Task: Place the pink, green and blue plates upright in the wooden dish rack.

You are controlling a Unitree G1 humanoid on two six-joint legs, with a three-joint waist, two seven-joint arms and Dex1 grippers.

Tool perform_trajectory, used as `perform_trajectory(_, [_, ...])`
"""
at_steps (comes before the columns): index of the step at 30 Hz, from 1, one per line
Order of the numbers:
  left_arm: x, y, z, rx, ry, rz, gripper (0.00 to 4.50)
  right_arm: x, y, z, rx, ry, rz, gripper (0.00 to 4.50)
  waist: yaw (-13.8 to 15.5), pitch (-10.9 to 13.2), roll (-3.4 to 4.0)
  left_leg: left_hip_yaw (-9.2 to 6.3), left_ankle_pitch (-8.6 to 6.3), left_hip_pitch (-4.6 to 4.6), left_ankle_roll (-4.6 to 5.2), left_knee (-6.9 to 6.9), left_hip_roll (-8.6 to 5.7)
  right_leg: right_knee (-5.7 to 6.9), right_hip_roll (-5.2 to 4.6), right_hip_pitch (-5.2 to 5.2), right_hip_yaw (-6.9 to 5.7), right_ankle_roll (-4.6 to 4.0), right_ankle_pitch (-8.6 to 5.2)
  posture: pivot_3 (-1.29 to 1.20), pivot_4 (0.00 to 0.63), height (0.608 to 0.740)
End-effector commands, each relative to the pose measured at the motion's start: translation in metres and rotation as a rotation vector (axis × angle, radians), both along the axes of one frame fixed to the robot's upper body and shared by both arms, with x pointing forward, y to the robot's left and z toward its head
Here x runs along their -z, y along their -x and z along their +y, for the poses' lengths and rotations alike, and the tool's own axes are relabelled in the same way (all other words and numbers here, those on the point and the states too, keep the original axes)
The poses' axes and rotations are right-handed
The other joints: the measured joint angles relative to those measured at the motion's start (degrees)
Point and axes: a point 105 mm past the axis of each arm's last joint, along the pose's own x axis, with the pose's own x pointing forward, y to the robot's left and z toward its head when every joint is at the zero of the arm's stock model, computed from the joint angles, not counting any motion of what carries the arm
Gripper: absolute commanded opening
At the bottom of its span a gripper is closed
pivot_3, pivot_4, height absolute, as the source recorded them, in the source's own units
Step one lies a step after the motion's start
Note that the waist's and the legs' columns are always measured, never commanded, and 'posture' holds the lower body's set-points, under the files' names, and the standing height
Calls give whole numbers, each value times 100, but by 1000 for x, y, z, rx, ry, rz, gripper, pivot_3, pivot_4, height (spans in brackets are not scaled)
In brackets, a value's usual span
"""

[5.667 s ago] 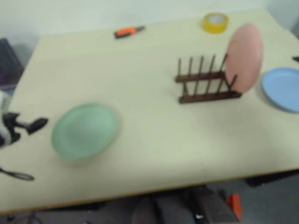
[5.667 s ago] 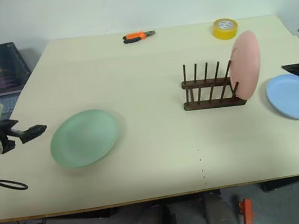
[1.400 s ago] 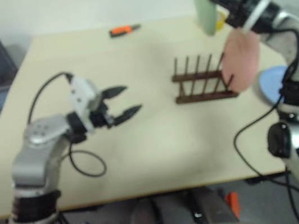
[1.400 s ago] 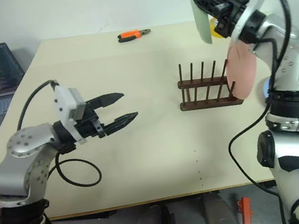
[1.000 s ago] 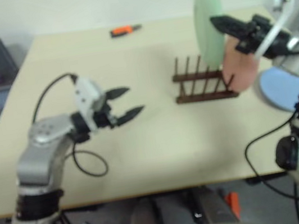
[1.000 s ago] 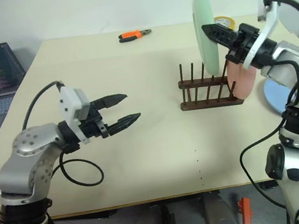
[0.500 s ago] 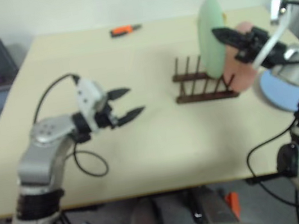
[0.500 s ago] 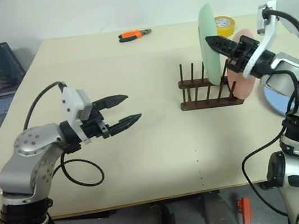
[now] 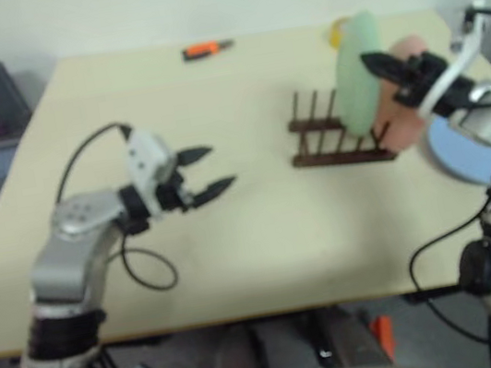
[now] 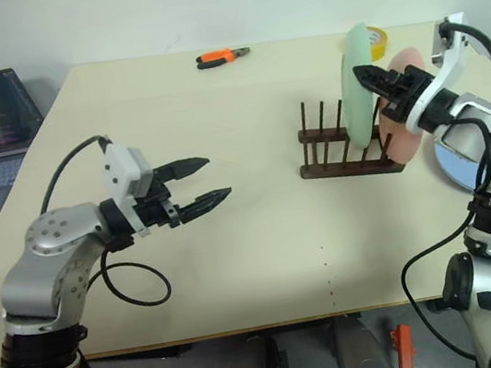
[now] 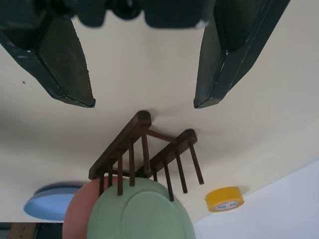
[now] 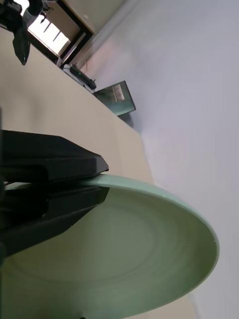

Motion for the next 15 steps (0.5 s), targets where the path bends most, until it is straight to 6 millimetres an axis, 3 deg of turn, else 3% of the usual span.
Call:
perform_trajectory(1, [-11,1,-4,18,-8,-50,3470,-17,5,-9,25,-18,-65,0,0,0,0,0,0,0,0,-1,0,-1,0,0,0,0,0,0,150,740])
perform_trajectory(2, [-10,1,-4,18,-8,-49,3470,-17,6,-9,23,-20,-64,0,0,0,0,0,0,0,0,-2,0,-2,0,0,0,0,0,0,150,740])
perform_trajectory(5, [-10,1,-4,16,-9,-49,3504,-15,7,-7,12,-18,-60,728,0,0,0,0,0,0,0,-3,1,-2,0,0,-1,0,0,0,150,740])
perform_trajectory(15, [-8,0,-3,10,-15,-47,3504,-17,9,-6,13,33,-84,4147,-3,0,0,0,0,0,1,-3,1,-3,0,0,0,1,0,0,150,740])
